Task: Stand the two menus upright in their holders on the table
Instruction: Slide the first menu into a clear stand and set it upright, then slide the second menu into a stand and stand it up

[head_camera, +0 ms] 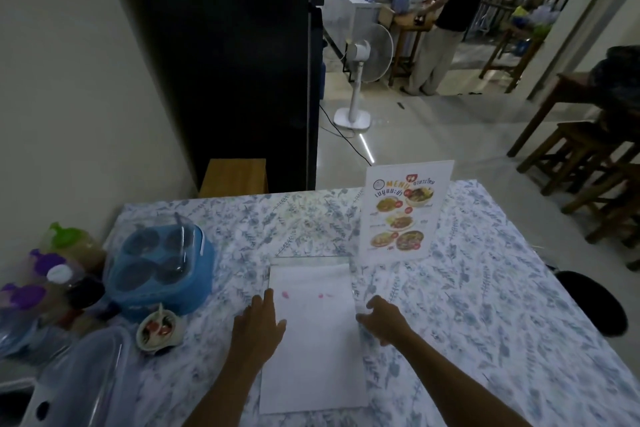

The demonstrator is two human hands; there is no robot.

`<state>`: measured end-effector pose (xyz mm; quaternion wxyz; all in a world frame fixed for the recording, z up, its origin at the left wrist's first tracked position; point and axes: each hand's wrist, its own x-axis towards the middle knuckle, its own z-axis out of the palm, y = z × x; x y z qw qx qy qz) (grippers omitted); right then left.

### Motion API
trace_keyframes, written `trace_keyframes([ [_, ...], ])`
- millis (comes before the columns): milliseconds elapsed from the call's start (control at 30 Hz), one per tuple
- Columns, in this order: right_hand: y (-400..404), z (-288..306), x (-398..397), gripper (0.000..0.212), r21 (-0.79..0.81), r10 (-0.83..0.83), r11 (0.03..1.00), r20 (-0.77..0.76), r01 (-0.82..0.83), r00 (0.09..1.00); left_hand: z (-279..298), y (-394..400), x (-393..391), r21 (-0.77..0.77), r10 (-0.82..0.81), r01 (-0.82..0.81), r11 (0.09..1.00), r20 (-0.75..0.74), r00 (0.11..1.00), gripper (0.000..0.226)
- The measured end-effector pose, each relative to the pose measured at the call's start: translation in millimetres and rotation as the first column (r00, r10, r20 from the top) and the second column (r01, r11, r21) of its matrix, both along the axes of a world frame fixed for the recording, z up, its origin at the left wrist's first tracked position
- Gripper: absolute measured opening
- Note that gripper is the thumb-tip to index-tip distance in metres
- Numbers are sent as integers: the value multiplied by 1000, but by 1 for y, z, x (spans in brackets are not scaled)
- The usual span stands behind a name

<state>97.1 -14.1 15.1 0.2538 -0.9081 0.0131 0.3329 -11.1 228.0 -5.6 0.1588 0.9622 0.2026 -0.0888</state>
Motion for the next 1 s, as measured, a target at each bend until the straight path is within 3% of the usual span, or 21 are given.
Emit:
trace_keyframes([
  [67, -2, -5, -5, 46, -55, 24, 998, -13, -25, 1000, -9, -4, -4, -165, 78, -84, 983, -42, 996, 70],
  [133, -2, -9, -9, 44, -62, 6, 998, -10, -7, 1000, -14, -8, -5, -237, 120, -138, 962, -86, 989, 71],
  [333, -3, -17, -9, 36, -18, -38, 999, -7, 38, 999, -19, -23, 1, -193, 265, -296, 935, -171, 949, 77],
  [567, 5, -33, -16, 47, 38, -79, 996, -6, 79, 997, -20, -20, 1, -271, 331, -354, 895, -127, 935, 74],
  [667, 11, -39, -22, 40, 38, -61, 998, 59, 59, 996, -19, -20, -5, -316, 355, -363, 876, -86, 931, 66],
  [800, 7, -48, -26, 14, 113, -102, 989, 45, 97, 994, -21, -19, -12, -401, 428, -411, 819, -50, 902, 60],
  [1000, -4, -31, -37, 8, 356, -245, 896, -98, 264, 965, -11, -31, -35, -478, 507, -463, 746, -43, 861, 54],
])
